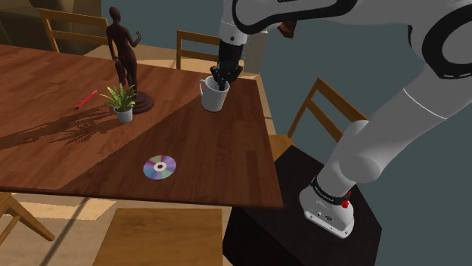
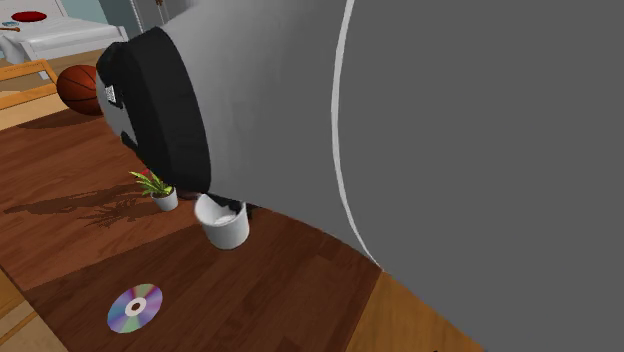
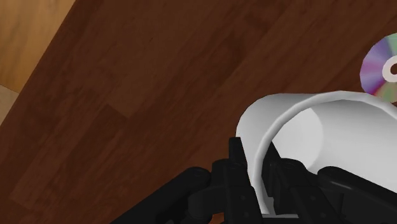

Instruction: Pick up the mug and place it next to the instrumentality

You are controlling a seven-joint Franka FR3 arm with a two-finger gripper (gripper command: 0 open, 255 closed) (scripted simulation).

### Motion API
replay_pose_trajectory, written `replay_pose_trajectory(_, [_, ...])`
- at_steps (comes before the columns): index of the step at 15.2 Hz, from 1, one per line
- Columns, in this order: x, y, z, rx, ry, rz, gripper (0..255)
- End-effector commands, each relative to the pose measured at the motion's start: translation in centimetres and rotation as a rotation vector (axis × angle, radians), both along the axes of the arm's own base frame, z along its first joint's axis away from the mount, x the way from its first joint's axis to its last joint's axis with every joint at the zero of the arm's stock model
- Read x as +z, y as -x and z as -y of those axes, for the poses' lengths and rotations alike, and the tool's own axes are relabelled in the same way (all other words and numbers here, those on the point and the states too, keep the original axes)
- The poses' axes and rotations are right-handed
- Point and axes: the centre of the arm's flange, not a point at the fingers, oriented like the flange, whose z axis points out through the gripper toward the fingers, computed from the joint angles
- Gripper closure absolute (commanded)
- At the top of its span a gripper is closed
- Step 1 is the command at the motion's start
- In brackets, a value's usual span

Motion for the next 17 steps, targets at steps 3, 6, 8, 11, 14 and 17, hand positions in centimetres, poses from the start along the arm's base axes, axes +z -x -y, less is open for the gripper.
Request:
replay_pose_trajectory(3, [0.4,3.3,-4.5,-0.001,0.001,0.000,255])
replay_pose_trajectory(6, [0.4,5.7,-7.6,-0.001,0.001,0.000,255])
replay_pose_trajectory(8, [0.4,7.3,-9.7,-0.001,0.001,0.000,255])
replay_pose_trajectory(11, [0.4,9.7,-12.8,-0.001,0.001,0.000,255])
replay_pose_trajectory(14, [-0.6,10.5,-13.7,-0.001,0.001,0.000,255])
replay_pose_trajectory(17, [-2.2,10.5,-13.7,-0.001,0.001,0.000,255])
